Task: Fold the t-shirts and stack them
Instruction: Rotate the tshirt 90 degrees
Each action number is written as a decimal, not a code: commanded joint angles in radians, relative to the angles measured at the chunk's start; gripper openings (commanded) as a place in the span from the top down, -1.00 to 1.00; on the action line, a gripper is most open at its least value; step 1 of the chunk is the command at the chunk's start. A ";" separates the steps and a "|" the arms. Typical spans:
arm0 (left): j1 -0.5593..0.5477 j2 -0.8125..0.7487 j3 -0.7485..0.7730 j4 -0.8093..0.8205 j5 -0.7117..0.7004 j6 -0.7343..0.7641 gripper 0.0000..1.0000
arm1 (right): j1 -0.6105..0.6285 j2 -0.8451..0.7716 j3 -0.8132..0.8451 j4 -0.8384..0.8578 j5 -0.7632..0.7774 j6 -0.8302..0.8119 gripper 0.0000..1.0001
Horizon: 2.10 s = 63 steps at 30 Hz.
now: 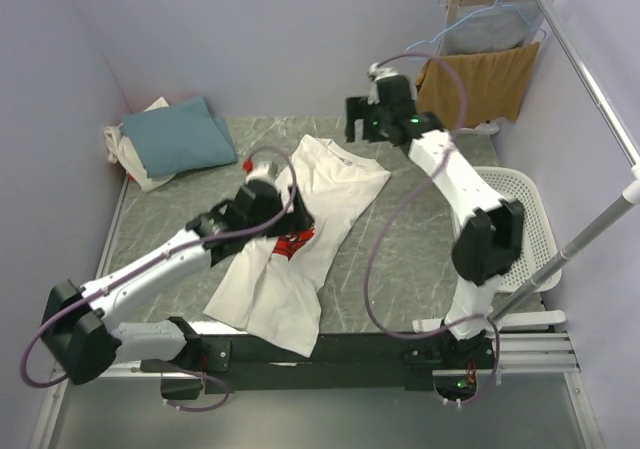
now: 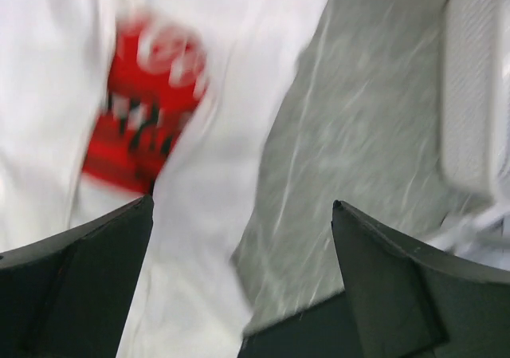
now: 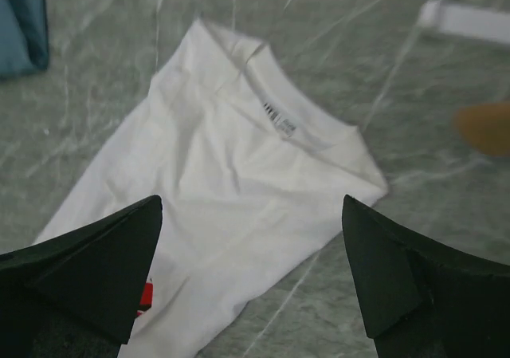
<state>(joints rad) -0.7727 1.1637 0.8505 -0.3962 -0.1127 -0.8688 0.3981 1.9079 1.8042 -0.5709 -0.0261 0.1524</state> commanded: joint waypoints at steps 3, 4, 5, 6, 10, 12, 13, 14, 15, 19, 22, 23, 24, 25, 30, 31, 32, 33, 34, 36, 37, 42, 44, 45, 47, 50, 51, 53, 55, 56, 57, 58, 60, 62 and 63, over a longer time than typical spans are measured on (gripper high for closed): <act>0.127 0.259 0.359 0.173 -0.009 0.293 -0.99 | -0.002 -0.213 -0.235 0.013 0.236 0.128 -0.99; 0.162 0.348 0.395 0.200 0.042 0.336 -0.99 | -0.002 -0.233 -0.276 0.003 0.242 0.150 -0.99; 0.177 0.393 0.466 0.229 0.124 0.347 -0.99 | -0.002 -0.254 -0.364 0.008 0.227 0.168 -0.99; 0.202 0.484 0.499 0.279 0.174 0.361 -0.99 | -0.001 -0.301 -0.409 0.028 0.210 0.202 -0.99; 0.234 0.749 0.709 0.290 0.367 0.433 -0.99 | 0.010 -0.434 -0.618 0.101 0.095 0.248 -0.99; 0.240 0.908 0.856 0.258 0.448 0.445 -0.99 | 0.036 -0.499 -0.710 0.120 0.039 0.254 -0.99; 0.240 0.956 0.896 0.249 0.476 0.458 -0.99 | 0.048 -0.515 -0.735 0.126 0.031 0.256 -0.99; 0.242 1.000 0.979 0.237 0.490 0.461 -0.99 | 0.059 -0.529 -0.770 0.128 0.000 0.263 -0.99; 0.242 1.077 1.013 0.231 0.514 0.468 -0.99 | 0.073 -0.544 -0.784 0.134 -0.030 0.266 -0.99; 0.242 1.223 1.145 0.204 0.631 0.484 -0.99 | 0.214 -0.546 -0.827 0.175 -0.128 0.299 -0.99; 0.251 1.320 1.228 0.157 0.659 0.487 -0.99 | 0.299 -0.515 -0.845 0.230 -0.207 0.345 -0.99; 0.254 1.344 1.272 0.128 0.663 0.485 -0.99 | 0.318 -0.491 -0.850 0.244 -0.221 0.366 -1.00; 0.269 1.390 1.289 0.122 0.666 0.482 -0.99 | 0.337 -0.480 -0.844 0.261 -0.228 0.375 -0.99; 0.280 1.409 1.300 0.122 0.673 0.472 -0.99 | 0.358 -0.466 -0.838 0.266 -0.236 0.377 -0.99; 0.367 1.516 1.401 0.129 0.748 0.416 -0.99 | 0.482 -0.347 -0.749 0.229 -0.242 0.377 -1.00; 0.375 1.527 1.421 0.125 0.749 0.418 -0.99 | 0.496 -0.333 -0.740 0.227 -0.244 0.375 -0.99; 0.381 1.533 1.440 0.125 0.749 0.421 -0.99 | 0.511 -0.307 -0.726 0.227 -0.248 0.381 -0.99; 0.391 1.538 1.444 0.129 0.749 0.425 -0.99 | 0.537 -0.294 -0.721 0.238 -0.280 0.383 -0.99; 0.395 1.538 1.444 0.141 0.748 0.429 -0.99 | 0.554 -0.282 -0.715 0.241 -0.293 0.384 -0.99; 0.408 1.544 1.447 0.155 0.742 0.427 -0.99 | 0.596 -0.250 -0.703 0.252 -0.299 0.404 -0.99; 0.411 1.545 1.450 0.172 0.739 0.419 -0.99 | 0.607 -0.238 -0.701 0.253 -0.299 0.409 -0.99; 0.443 1.582 1.522 0.194 0.732 0.381 -0.99 | 0.656 -0.156 -0.697 0.203 -0.250 0.464 -0.99; 0.452 1.591 1.559 0.218 0.739 0.364 -0.99 | 0.668 -0.133 -0.723 0.203 -0.242 0.490 -0.99; 0.461 1.599 1.567 0.227 0.739 0.357 -0.99 | 0.673 -0.129 -0.732 0.197 -0.229 0.501 -0.99; 0.469 1.602 1.585 0.249 0.734 0.332 -0.99 | 0.671 -0.107 -0.755 0.174 -0.183 0.527 -0.99; 0.486 1.608 1.596 0.270 0.717 0.314 -0.99 | 0.673 -0.096 -0.782 0.106 -0.105 0.555 -0.99; 0.496 1.608 1.596 0.289 0.717 0.300 -0.99 | 0.671 -0.099 -0.793 0.088 -0.092 0.561 -0.99; 0.507 1.610 1.596 0.304 0.717 0.283 -0.99 | 0.671 -0.112 -0.822 0.065 -0.068 0.573 -0.99; 0.523 1.608 1.599 0.324 0.716 0.261 -0.99 | 0.671 -0.125 -0.847 0.039 -0.037 0.581 -0.99; 0.526 1.604 1.598 0.329 0.710 0.257 -0.99 | 0.673 -0.144 -0.873 0.026 -0.028 0.587 -0.99; 0.530 1.601 1.598 0.332 0.702 0.255 -0.99 | 0.671 -0.155 -0.888 0.011 -0.009 0.592 -0.99; 0.532 1.596 1.598 0.341 0.697 0.257 -0.99 | 0.673 -0.179 -0.925 0.006 -0.005 0.604 -0.99; 0.533 1.588 1.598 0.355 0.682 0.252 -0.99 | 0.673 -0.207 -0.954 0.012 -0.003 0.608 -0.99; 0.535 1.591 1.615 0.367 0.676 0.246 -0.99 | 0.673 -0.231 -0.974 0.011 0.006 0.608 -0.99; 0.535 1.591 1.622 0.369 0.667 0.241 -0.99 | 0.673 -0.233 -0.973 -0.004 0.014 0.605 -0.99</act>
<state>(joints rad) -0.2424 2.7586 2.4096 -0.0811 0.6022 -0.6102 1.0710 1.6463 0.9257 -0.3508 -0.1230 0.7570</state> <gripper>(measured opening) 0.994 0.994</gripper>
